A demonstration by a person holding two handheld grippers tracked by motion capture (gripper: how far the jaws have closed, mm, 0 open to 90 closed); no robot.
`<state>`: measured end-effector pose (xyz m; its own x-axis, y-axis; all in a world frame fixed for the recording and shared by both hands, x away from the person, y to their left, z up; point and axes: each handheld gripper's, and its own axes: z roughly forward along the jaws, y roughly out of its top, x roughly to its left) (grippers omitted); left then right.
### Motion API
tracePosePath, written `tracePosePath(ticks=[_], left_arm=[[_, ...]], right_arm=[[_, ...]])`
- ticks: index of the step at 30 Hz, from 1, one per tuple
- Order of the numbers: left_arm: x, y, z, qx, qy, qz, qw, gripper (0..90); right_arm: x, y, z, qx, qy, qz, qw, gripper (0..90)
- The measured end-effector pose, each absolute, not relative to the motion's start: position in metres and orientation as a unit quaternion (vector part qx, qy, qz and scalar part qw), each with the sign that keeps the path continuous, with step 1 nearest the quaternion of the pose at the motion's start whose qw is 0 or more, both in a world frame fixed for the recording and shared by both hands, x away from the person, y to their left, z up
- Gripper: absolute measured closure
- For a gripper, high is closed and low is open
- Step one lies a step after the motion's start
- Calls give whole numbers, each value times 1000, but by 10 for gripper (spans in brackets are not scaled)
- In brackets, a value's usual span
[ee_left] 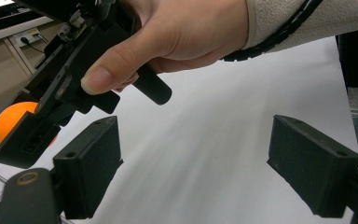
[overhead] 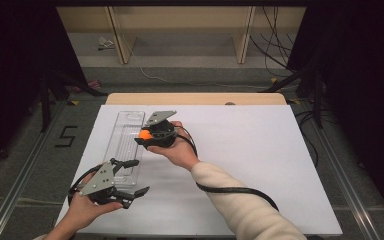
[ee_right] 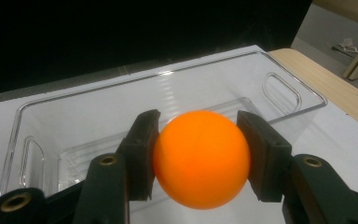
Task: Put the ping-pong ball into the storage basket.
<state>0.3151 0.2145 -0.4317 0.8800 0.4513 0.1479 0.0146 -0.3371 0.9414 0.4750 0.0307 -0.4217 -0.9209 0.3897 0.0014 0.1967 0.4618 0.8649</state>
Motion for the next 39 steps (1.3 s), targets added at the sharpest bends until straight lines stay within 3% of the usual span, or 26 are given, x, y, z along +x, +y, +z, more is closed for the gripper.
tracePosePath(ticks=[39], left_arm=[[315, 215, -432, 794, 146, 196, 556, 166]], right_arm=[[476, 44, -420, 164, 851, 490, 95, 514]])
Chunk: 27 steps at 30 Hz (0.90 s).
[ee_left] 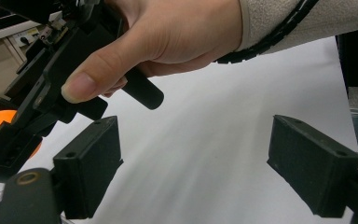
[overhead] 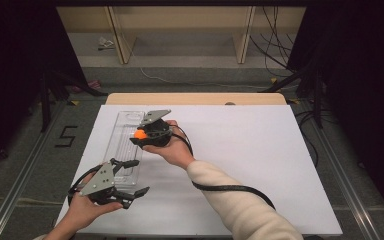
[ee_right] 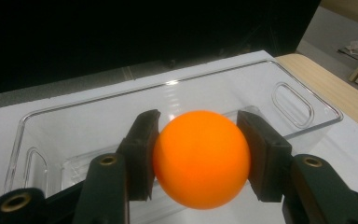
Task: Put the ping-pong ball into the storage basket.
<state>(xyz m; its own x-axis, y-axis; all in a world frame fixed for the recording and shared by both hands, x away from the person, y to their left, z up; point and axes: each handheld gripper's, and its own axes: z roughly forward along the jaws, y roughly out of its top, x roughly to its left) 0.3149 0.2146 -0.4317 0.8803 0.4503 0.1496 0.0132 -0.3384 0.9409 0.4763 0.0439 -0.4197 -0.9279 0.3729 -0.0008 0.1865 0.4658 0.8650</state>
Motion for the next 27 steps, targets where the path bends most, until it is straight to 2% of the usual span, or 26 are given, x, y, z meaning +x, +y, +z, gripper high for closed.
tracePosePath(ticks=[27], left_arm=[[315, 215, -432, 794, 144, 197, 556, 166]], right_arm=[[480, 53, -418, 161, 853, 489, 91, 514]])
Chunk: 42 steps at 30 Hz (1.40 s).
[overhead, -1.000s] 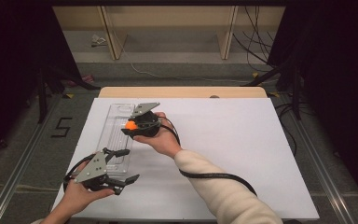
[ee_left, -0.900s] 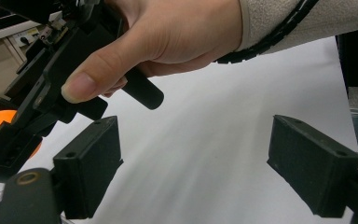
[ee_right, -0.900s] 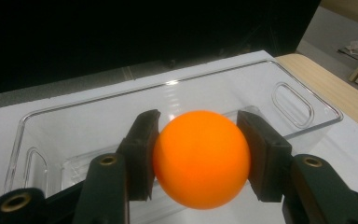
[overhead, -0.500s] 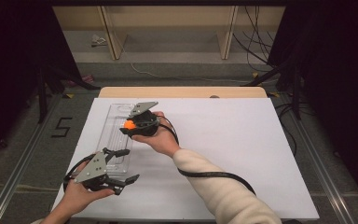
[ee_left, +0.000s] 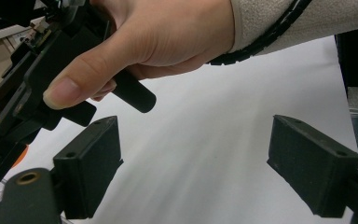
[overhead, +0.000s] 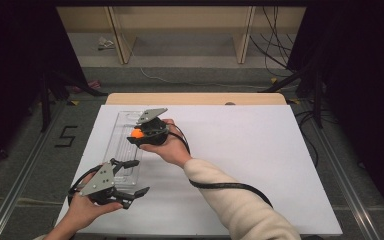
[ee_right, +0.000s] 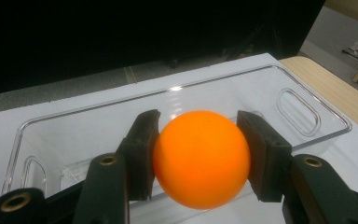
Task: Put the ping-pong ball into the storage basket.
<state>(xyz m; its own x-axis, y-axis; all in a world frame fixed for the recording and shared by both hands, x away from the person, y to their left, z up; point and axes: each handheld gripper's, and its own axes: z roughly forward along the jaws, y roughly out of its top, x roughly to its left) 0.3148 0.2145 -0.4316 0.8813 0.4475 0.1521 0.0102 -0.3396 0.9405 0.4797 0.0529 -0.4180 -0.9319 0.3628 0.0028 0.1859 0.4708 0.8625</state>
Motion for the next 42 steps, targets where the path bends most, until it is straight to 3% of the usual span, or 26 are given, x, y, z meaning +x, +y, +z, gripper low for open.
tracePosePath(ticks=[42], left_arm=[[314, 215, -432, 794, 144, 198, 556, 166]], right_arm=[[486, 72, -420, 149, 861, 481, 78, 513]])
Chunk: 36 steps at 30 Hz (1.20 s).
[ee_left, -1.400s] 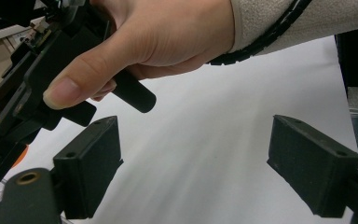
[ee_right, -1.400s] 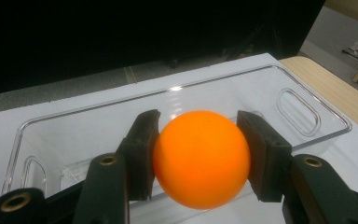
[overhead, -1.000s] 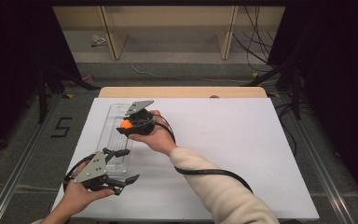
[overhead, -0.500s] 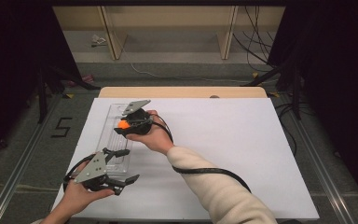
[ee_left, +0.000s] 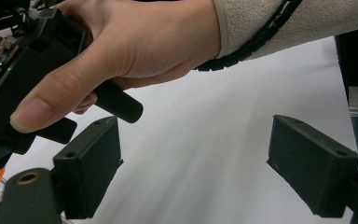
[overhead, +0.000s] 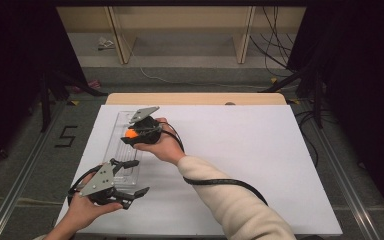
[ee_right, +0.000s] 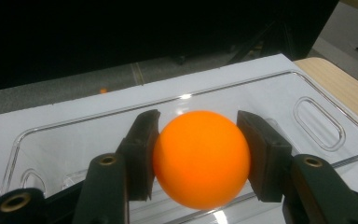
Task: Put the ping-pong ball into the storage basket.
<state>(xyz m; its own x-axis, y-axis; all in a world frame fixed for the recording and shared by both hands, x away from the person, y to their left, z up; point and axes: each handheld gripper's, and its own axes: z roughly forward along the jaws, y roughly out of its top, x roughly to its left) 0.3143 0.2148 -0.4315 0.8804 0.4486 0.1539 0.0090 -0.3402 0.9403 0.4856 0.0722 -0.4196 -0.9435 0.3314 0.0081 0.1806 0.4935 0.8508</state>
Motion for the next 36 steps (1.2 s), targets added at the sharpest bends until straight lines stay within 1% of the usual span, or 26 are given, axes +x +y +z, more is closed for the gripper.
tracePosePath(ticks=[36], left_arm=[[314, 215, -432, 794, 144, 197, 557, 166]], right_arm=[[488, 82, -426, 148, 865, 474, 70, 513]])
